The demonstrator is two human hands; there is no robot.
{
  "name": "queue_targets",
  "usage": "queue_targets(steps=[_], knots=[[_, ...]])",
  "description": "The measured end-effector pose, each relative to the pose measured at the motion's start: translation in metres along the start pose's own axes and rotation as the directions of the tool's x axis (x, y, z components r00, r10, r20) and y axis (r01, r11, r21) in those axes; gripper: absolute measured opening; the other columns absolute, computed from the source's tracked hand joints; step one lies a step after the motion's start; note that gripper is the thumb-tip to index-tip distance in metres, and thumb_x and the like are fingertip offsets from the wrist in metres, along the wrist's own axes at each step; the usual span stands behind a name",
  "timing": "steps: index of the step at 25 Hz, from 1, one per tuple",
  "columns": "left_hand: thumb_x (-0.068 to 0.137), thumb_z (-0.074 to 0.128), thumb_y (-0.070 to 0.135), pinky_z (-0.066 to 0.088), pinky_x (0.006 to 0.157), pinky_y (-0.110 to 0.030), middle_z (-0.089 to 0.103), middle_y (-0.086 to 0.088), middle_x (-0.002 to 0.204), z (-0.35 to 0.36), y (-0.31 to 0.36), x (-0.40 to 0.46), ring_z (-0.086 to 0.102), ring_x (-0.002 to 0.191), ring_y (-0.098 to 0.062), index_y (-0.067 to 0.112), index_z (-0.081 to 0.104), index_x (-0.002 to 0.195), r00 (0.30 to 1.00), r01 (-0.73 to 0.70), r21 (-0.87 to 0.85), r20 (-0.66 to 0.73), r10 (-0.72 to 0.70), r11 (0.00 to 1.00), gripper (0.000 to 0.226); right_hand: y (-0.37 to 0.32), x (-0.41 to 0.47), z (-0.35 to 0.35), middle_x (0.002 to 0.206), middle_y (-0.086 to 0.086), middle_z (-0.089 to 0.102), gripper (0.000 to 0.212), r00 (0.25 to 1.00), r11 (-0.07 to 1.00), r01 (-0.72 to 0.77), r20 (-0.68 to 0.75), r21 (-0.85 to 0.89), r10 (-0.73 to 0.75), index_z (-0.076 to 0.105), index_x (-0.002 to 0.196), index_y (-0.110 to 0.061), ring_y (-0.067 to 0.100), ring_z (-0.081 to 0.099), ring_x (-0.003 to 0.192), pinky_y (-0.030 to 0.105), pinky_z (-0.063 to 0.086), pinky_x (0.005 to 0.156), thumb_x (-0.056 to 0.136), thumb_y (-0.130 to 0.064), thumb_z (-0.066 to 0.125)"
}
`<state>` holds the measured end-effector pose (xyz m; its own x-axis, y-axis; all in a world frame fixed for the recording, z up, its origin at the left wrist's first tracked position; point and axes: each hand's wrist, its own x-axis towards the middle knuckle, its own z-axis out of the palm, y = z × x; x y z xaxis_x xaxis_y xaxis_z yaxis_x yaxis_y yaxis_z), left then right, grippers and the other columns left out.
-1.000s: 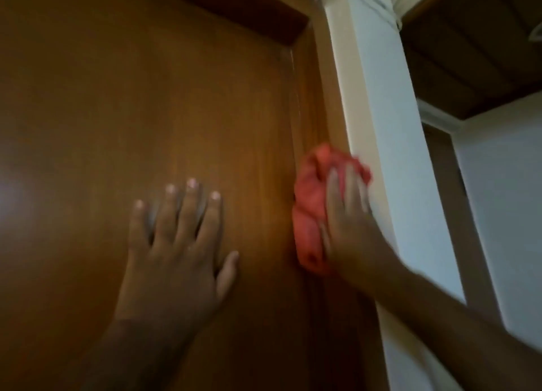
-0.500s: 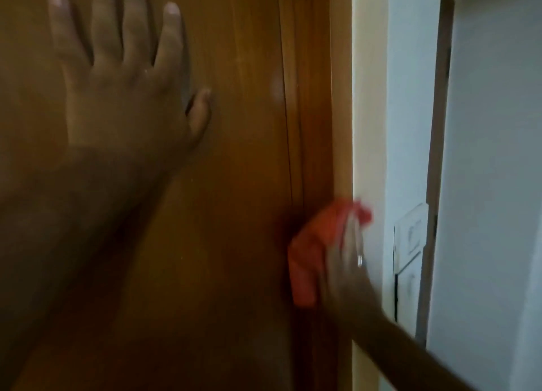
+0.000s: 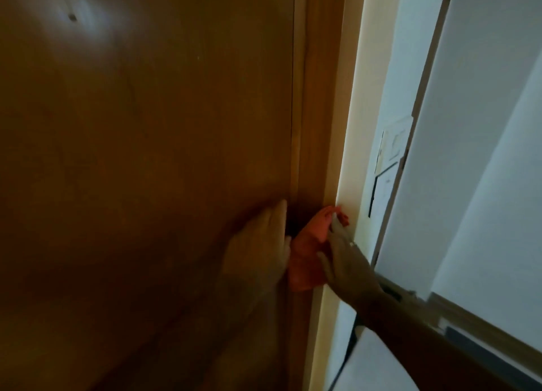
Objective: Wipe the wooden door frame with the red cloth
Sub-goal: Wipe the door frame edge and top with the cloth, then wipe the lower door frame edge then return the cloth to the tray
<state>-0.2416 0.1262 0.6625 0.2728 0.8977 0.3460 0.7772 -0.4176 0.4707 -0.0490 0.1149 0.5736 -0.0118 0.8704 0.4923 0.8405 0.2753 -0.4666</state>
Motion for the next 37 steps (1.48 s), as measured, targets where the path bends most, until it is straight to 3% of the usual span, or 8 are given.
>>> queue_targets(steps=[4, 11, 14, 17, 24, 30, 33, 37], knots=[[0.082, 0.064, 0.058, 0.043, 0.103, -0.039, 0.057, -0.014, 0.142, 0.081, -0.019, -0.03, 0.056, 0.129, -0.032, 0.01, 0.045, 0.145, 0.944, 0.313, -0.281, 0.197, -0.264, 0.907, 0.081, -0.013, 0.004, -0.024, 0.121, 0.017, 0.064, 0.06, 0.996, 0.993, -0.031, -0.089, -0.115, 0.021, 0.03, 0.147, -0.01, 0.032, 0.07, 0.094, 0.035, 0.053, 0.083, 0.098, -0.039, 0.049], [0.073, 0.057, 0.04, 0.052, 0.067, -0.041, 0.064, -0.001, 0.078, 0.113, -0.053, -0.026, 0.066, 0.075, -0.027, 0.029, 0.05, 0.076, 0.961, 0.216, -0.449, 0.254, -0.109, 0.867, 0.013, -0.028, 0.019, -0.051, 0.081, 0.006, 0.061, 0.048, 0.966, 0.639, 0.257, 0.209, -0.725, -0.151, 0.031, 0.139, -0.024, 0.022, 0.061, 0.054, 0.035, 0.056, 0.052, 0.097, -0.028, 0.055], [0.072, 0.057, 0.025, 0.046, 0.061, -0.034, 0.061, 0.005, 0.077, 0.114, -0.064, -0.036, 0.058, 0.067, -0.01, 0.032, 0.054, 0.081, 0.959, 0.197, -0.551, 0.279, -0.043, 0.811, 0.011, -0.001, -0.003, -0.049, 0.074, -0.006, 0.054, 0.015, 0.978, 0.811, 0.172, 0.198, -0.559, -0.07, 0.061, 0.1, -0.019, 0.017, 0.06, 0.067, 0.029, 0.046, 0.062, 0.091, -0.03, 0.062], [0.085, 0.063, 0.013, 0.047, 0.059, -0.012, 0.063, 0.006, 0.083, 0.129, -0.065, -0.043, 0.061, 0.063, 0.008, 0.021, 0.063, 0.094, 0.916, 0.3, -0.681, 0.4, -0.003, 0.668, 0.012, 0.054, -0.055, -0.044, 0.084, 0.006, 0.065, 0.025, 0.906, 0.947, -0.319, 0.3, 0.026, 0.297, 0.064, 0.091, -0.011, 0.023, 0.063, 0.077, 0.032, 0.051, 0.066, 0.084, -0.034, 0.073], [0.095, 0.065, 0.032, 0.058, 0.077, -0.029, 0.075, -0.001, 0.11, 0.227, 0.063, -0.06, 0.073, 0.102, -0.02, 0.024, 0.069, 0.117, 0.445, 0.501, -0.308, 0.893, 0.065, 0.809, 0.023, 0.175, -0.189, -0.068, 0.155, -0.015, 0.029, 0.1, 0.714, 0.568, -0.679, 0.598, 0.464, 0.364, 0.029, 0.145, -0.045, 0.007, 0.029, 0.141, 0.035, 0.034, 0.11, 0.064, -0.044, 0.088], [0.072, 0.088, 0.022, 0.062, 0.084, -0.043, 0.066, -0.007, 0.128, 0.309, 0.115, -0.065, 0.069, 0.113, -0.031, 0.026, 0.062, 0.126, 0.205, 0.565, -0.241, 0.967, 0.149, 0.789, 0.06, 0.259, -0.253, -0.089, 0.094, -0.017, 0.073, 0.021, 0.422, 0.573, -0.802, 0.841, 0.171, 0.339, 0.069, 0.093, -0.046, 0.006, 0.069, 0.088, 0.013, 0.054, 0.068, 0.076, -0.038, 0.078], [0.074, 0.086, 0.01, 0.063, 0.075, -0.032, 0.064, -0.006, 0.123, 0.366, 0.092, -0.083, 0.068, 0.108, -0.028, 0.026, 0.057, 0.123, 0.102, 0.511, -0.107, 0.993, 0.064, 0.853, 0.058, 0.31, -0.312, -0.082, 0.096, -0.003, 0.076, 0.017, 0.331, 0.31, -0.928, 0.835, 0.204, 0.439, 0.074, 0.095, -0.032, 0.013, 0.071, 0.09, 0.022, 0.056, 0.074, 0.081, -0.022, 0.075], [0.089, 0.071, 0.008, 0.059, 0.093, -0.048, 0.069, -0.017, 0.123, 0.466, 0.059, -0.157, 0.067, 0.115, -0.036, 0.006, 0.06, 0.13, 0.204, 0.782, -0.01, 0.949, -0.241, 0.623, 0.043, 0.345, -0.405, -0.025, 0.1, 0.014, 0.071, 0.024, 0.127, -0.293, -0.891, 0.809, 0.348, 0.574, 0.069, 0.109, -0.013, 0.028, 0.069, 0.087, 0.039, 0.057, 0.076, 0.085, -0.011, 0.068]])
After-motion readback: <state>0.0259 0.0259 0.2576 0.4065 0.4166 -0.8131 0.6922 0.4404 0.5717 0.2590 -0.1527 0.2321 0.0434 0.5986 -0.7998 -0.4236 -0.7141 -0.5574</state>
